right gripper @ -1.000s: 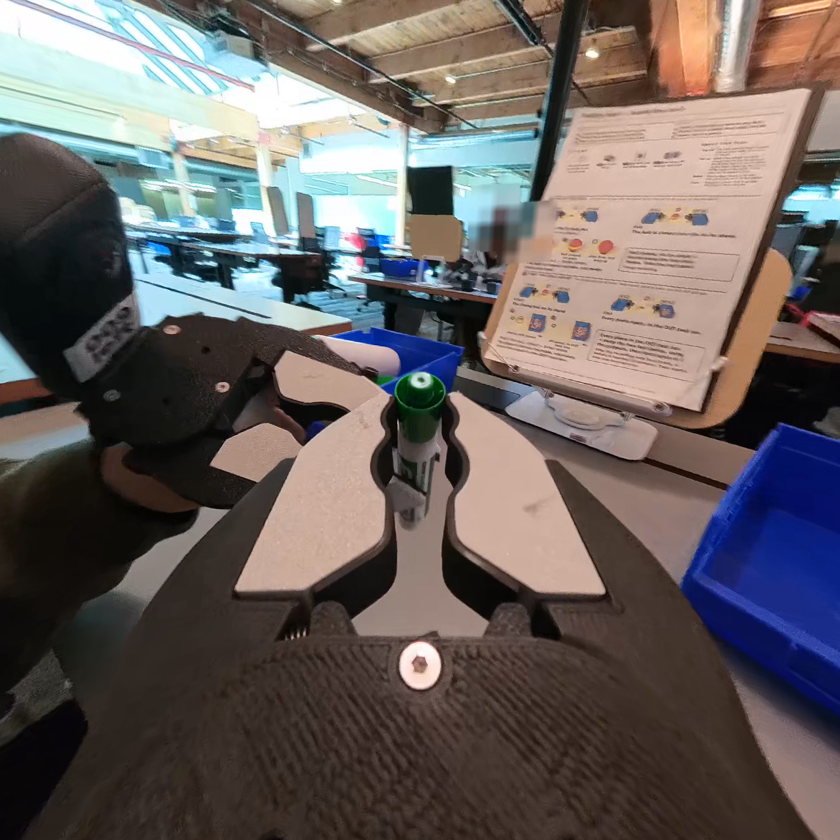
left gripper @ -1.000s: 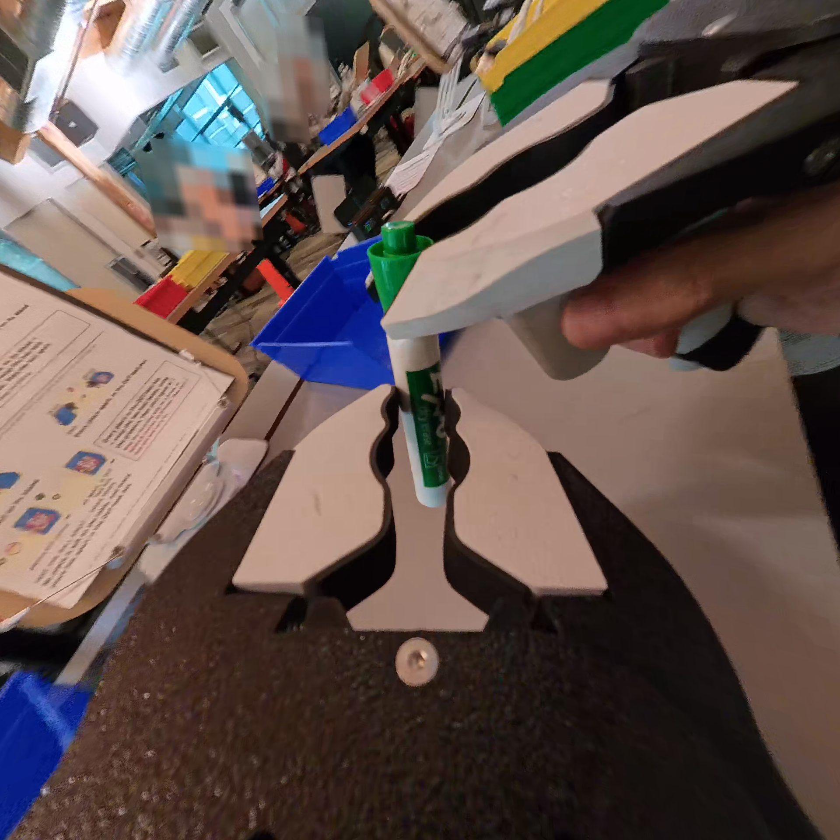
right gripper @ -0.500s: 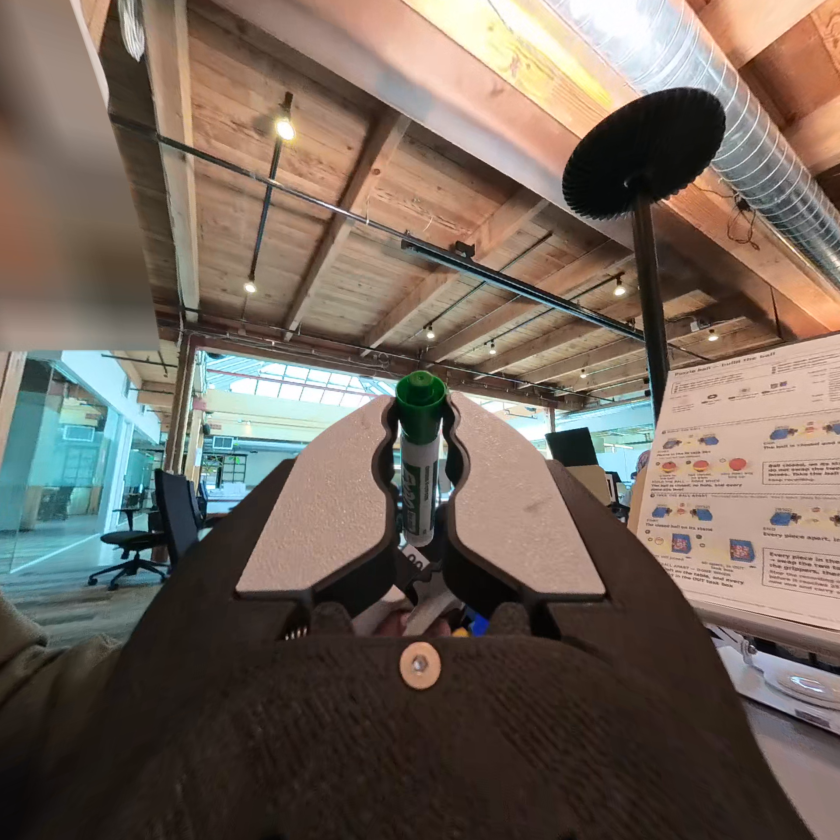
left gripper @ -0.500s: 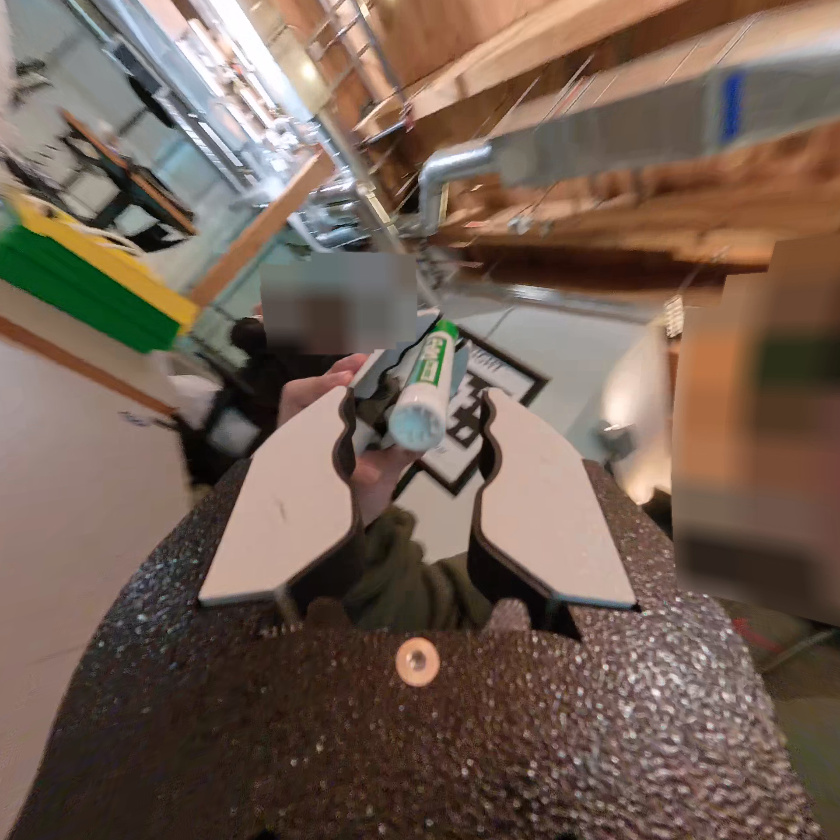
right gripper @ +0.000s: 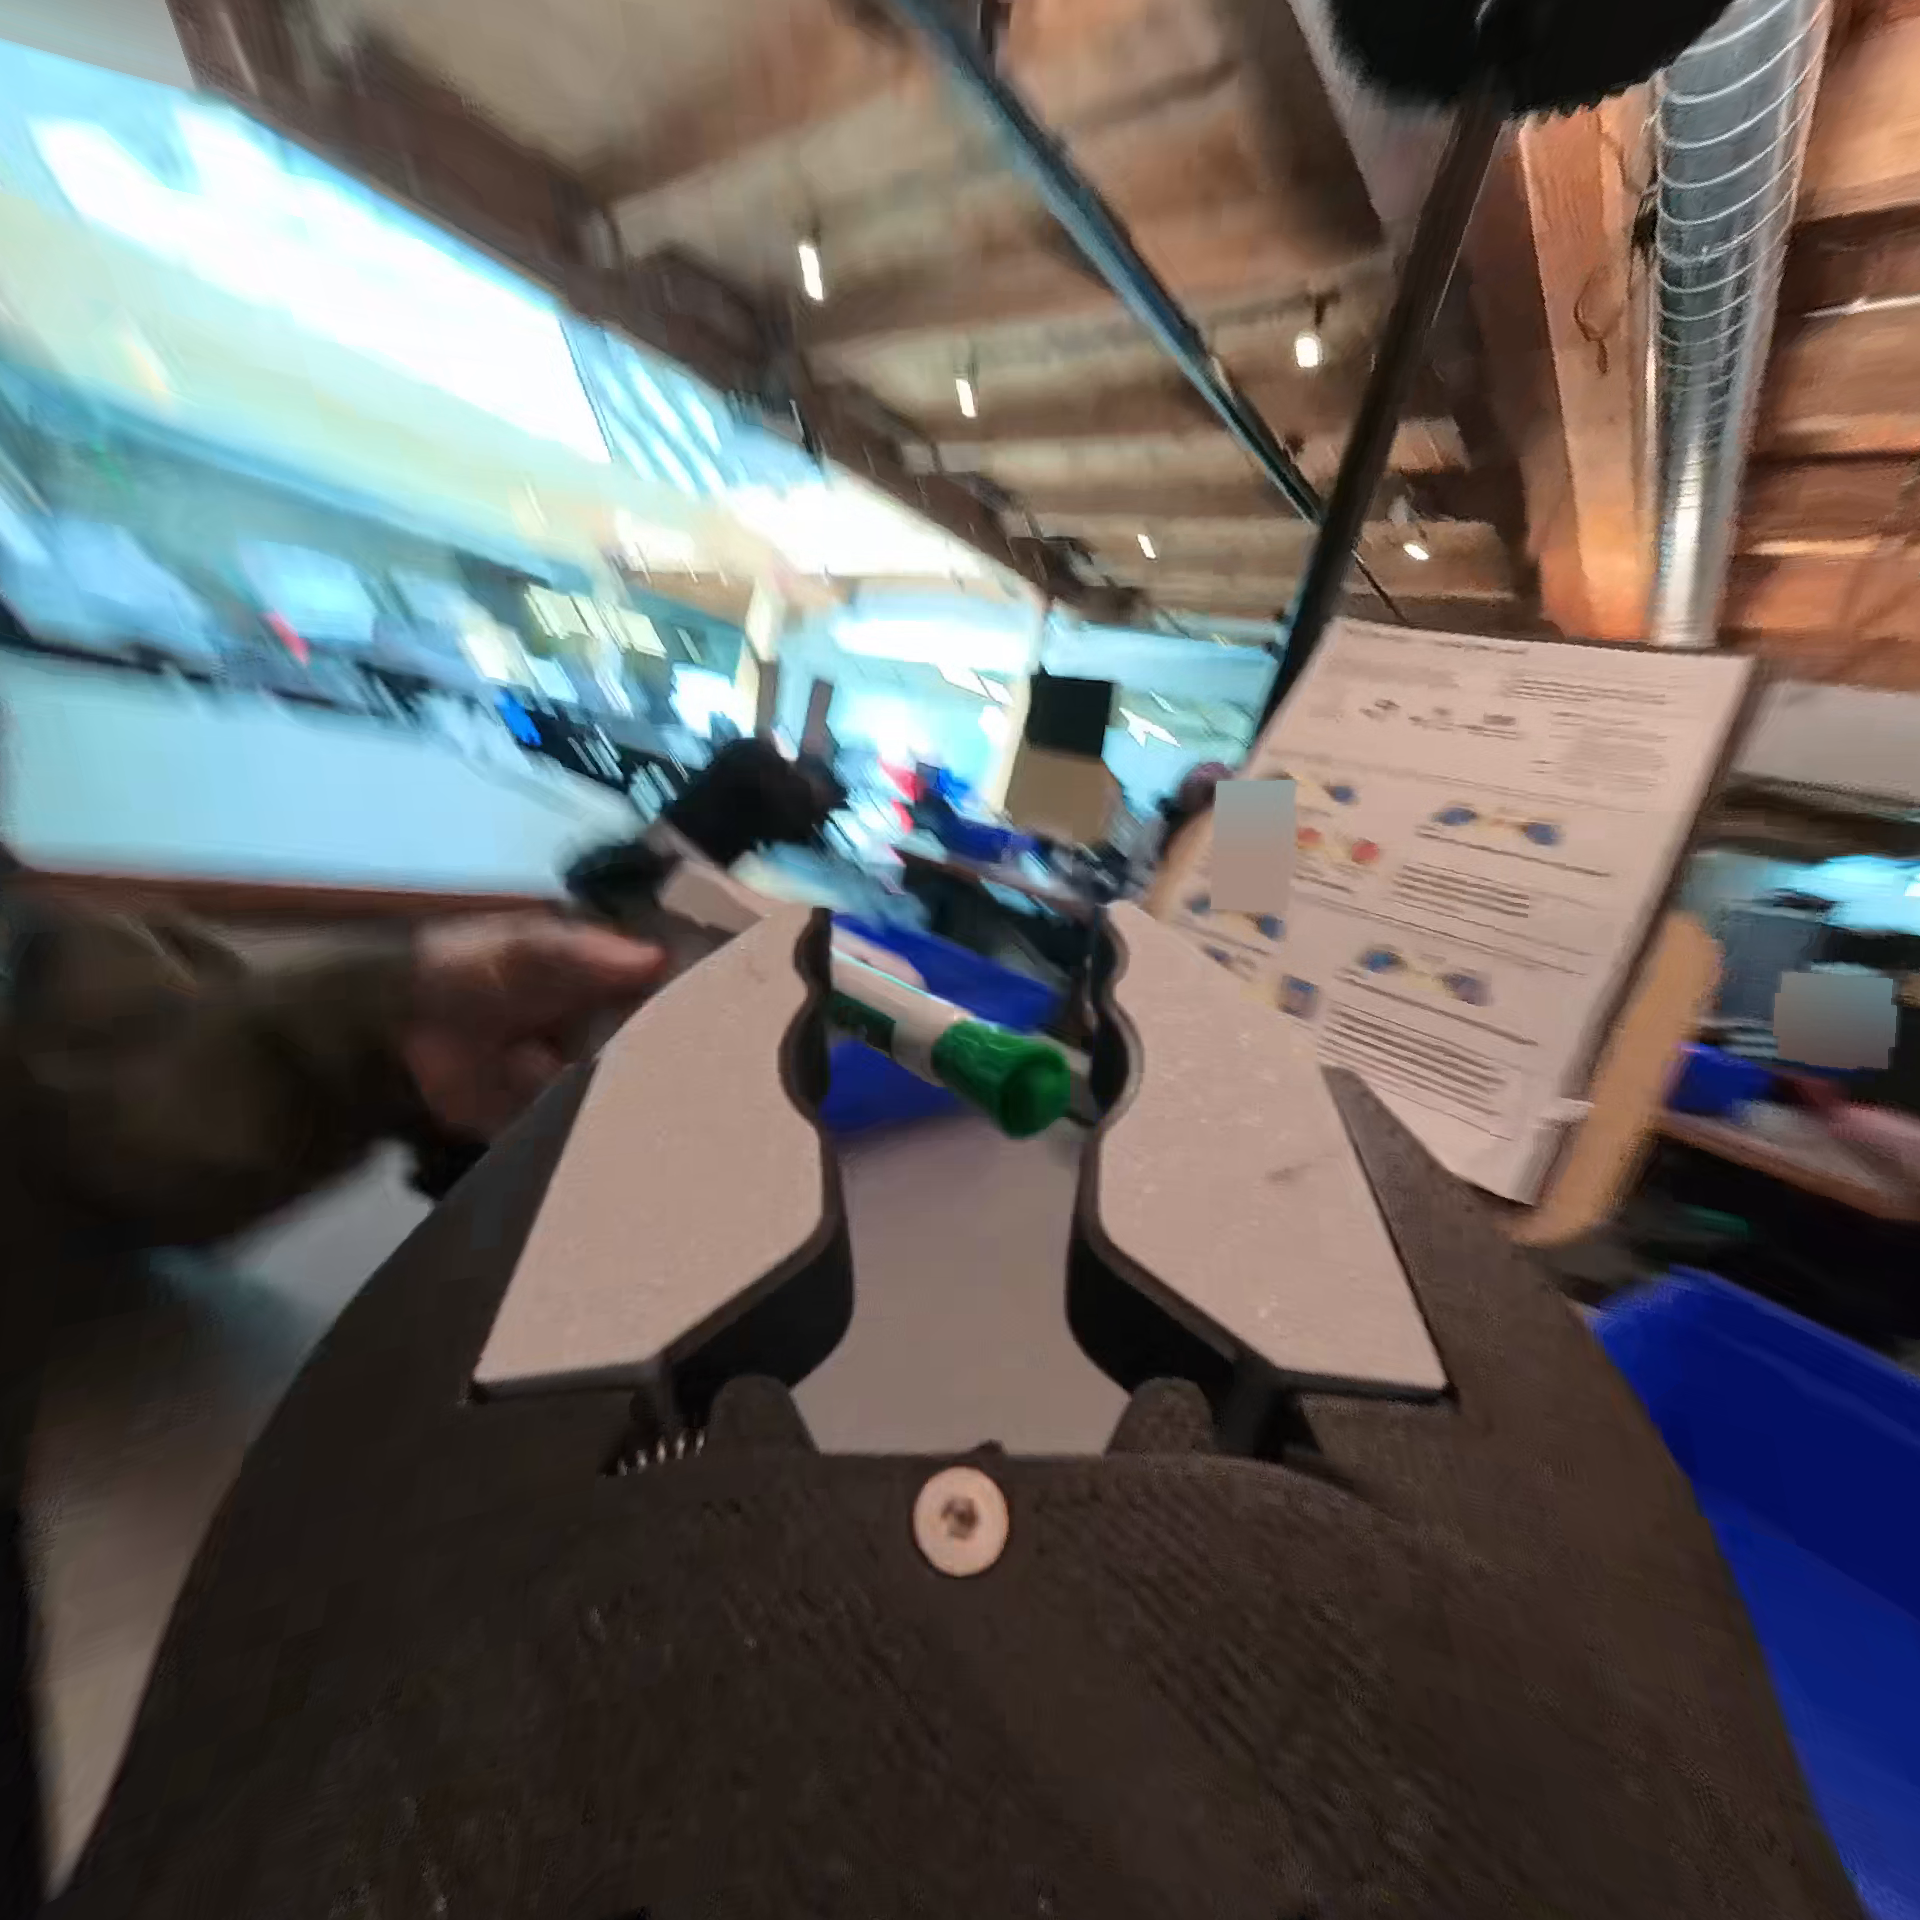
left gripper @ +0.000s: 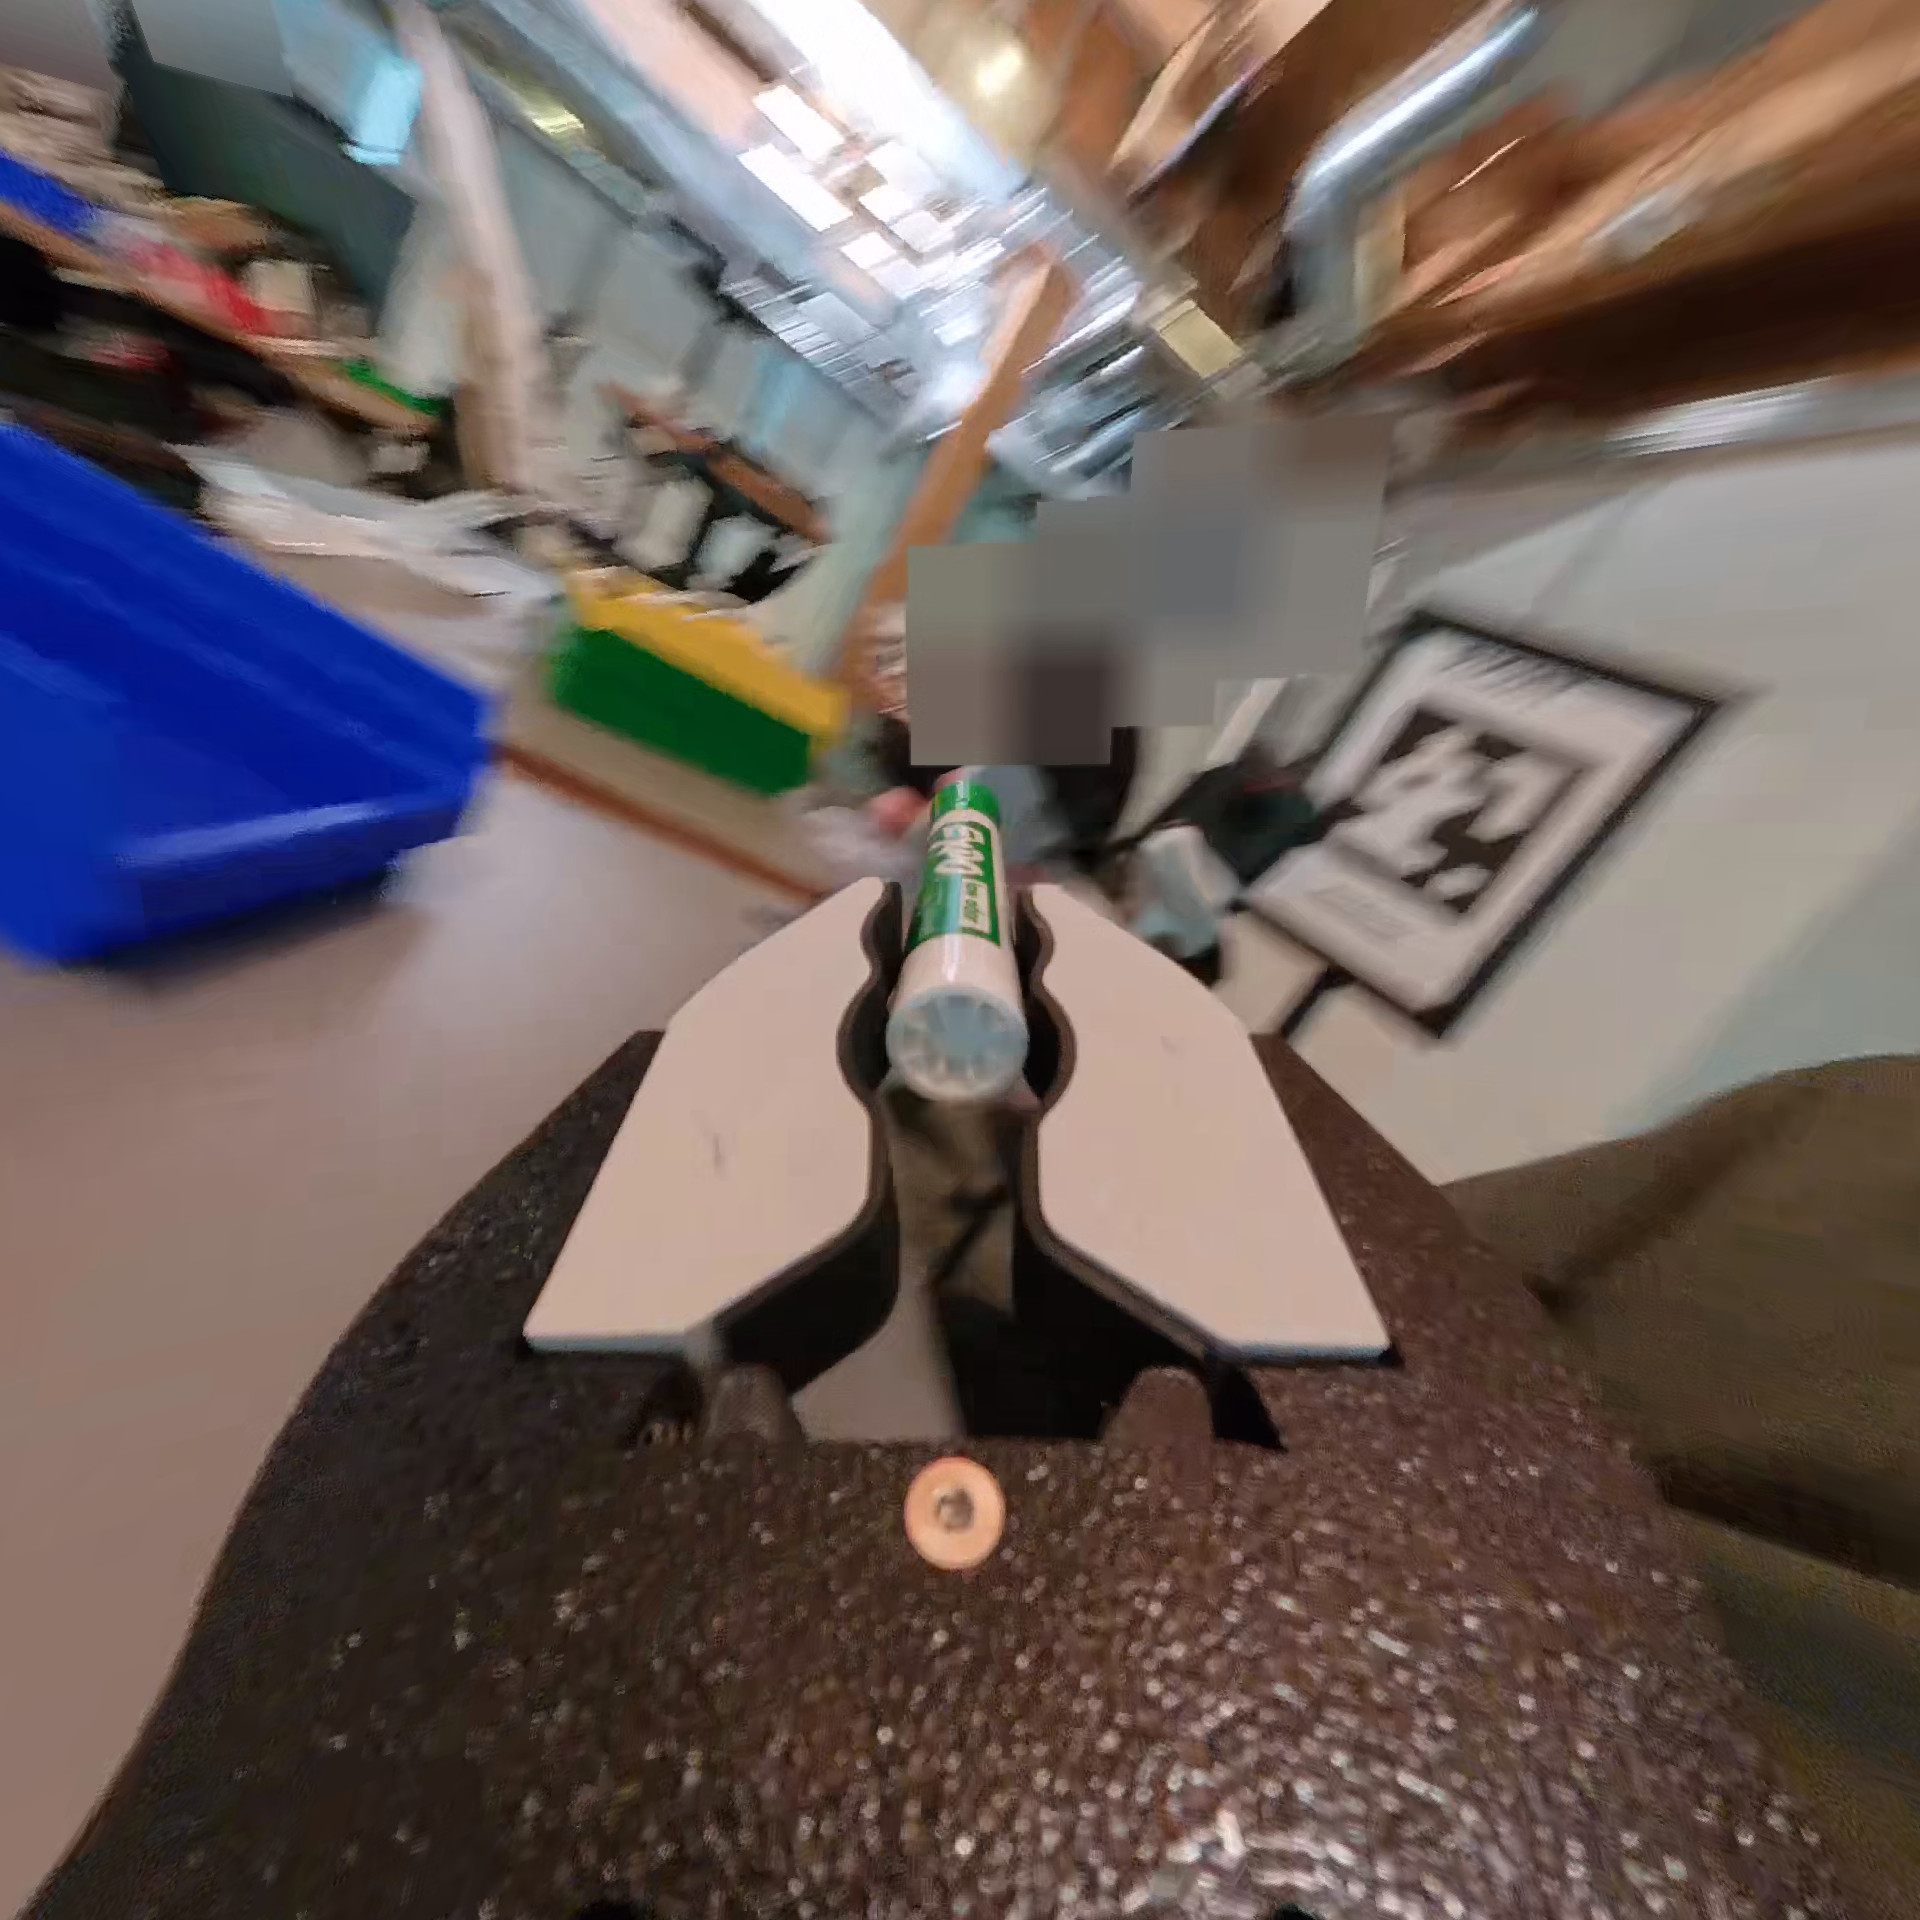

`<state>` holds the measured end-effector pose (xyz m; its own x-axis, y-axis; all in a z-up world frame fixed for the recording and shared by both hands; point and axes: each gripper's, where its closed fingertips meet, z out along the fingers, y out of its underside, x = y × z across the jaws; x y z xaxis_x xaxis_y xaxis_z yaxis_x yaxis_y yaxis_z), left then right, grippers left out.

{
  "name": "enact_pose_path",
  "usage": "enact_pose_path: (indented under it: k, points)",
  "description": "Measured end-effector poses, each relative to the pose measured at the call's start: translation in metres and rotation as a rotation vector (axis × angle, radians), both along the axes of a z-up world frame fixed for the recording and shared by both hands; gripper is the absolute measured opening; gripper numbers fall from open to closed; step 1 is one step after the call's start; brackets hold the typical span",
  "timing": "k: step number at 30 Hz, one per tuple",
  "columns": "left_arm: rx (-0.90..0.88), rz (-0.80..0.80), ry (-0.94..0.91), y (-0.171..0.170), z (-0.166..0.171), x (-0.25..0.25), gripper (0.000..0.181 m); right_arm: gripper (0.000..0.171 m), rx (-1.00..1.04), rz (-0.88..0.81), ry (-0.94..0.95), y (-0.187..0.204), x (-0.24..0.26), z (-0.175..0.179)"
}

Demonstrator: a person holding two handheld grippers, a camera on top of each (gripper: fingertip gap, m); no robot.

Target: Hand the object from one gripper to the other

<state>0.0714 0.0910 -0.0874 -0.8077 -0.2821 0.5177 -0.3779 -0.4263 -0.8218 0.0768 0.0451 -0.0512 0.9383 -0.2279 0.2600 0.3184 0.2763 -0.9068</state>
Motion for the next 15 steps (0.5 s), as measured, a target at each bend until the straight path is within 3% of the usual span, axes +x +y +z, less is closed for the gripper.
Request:
enact_pose_path:
  k: [2,5,11,13,15]
  points:
    - [0.193,0.162,0.021,0.018,-0.016,0.013,0.021,0.060,-0.215,-0.175,-0.211,0.005,0.006,-0.017]
    - [0.283,0.279,0.052,0.034,-0.017,0.018,0.021,0.065,-0.488,-0.412,-0.502,0.015,0.020,-0.045]
    - [0.488,0.401,0.057,0.027,-0.021,0.019,0.021,0.057,-0.596,-0.674,-0.770,0.046,0.034,-0.068]
    - [0.524,0.402,0.051,0.017,-0.019,0.016,0.021,0.049,-0.609,-0.735,-0.802,0.049,0.039,-0.070]
    - [0.564,0.416,0.036,0.012,-0.018,0.014,0.021,0.018,-0.600,-0.780,-0.801,0.047,0.042,-0.067]
